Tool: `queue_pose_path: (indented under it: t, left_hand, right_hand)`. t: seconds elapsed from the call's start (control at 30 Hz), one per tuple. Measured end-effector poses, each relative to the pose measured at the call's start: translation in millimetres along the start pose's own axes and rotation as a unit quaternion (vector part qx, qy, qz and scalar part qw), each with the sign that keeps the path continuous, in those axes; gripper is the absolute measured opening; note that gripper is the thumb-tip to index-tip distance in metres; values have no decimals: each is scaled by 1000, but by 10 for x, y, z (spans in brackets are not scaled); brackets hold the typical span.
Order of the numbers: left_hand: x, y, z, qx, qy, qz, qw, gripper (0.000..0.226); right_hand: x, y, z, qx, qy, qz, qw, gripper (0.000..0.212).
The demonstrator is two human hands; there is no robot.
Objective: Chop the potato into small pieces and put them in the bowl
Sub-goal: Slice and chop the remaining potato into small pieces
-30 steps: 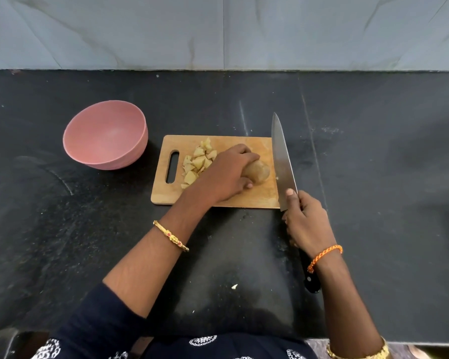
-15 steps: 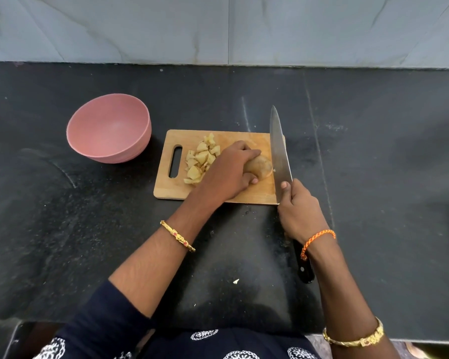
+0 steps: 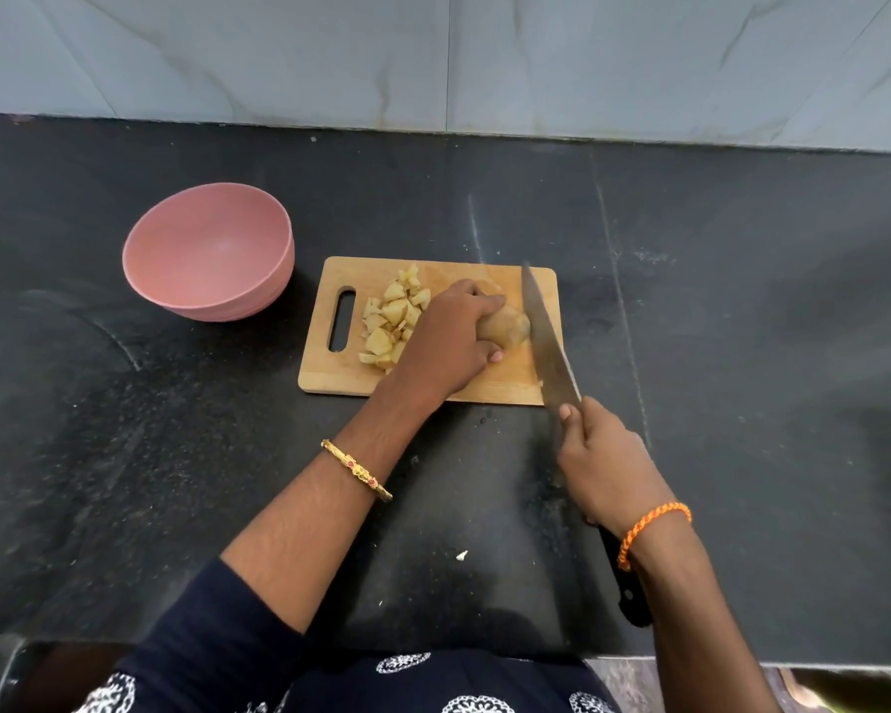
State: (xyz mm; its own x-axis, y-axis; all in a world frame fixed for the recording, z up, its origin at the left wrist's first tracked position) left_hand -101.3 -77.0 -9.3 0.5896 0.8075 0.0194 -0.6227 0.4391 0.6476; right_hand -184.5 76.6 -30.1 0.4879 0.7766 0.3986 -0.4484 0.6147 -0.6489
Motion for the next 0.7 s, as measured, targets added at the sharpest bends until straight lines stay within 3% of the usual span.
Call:
queue_pose_path:
  t: [0.1,0.47,0.7]
  left_hand:
    - [-15,-20,8,3,-2,9,1000,62]
    - [-62,-26,14,-19,-16,18,1000,63]
    - [-36,-6,28,-9,2,8,1000,62]
  right_hand:
    - [-96,-143,145,-45,48,34,997,35]
    - [-325,-277,63,21,6,29,999,22]
    - [-278,-172,-139,89,-33,-27,995,25]
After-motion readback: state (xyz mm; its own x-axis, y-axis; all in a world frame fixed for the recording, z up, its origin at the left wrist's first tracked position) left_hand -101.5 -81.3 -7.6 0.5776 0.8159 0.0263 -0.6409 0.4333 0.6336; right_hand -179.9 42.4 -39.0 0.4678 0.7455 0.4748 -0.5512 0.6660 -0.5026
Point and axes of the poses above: each hand's wrist, its own x-axis away from the middle knuckle, its own z-axis out of the back of the hand, y = z × x, the point moved 10 cm from there along -x, towards the middle knuckle, and after that the axes turned 1 degree about z, right-handed, at the moved point
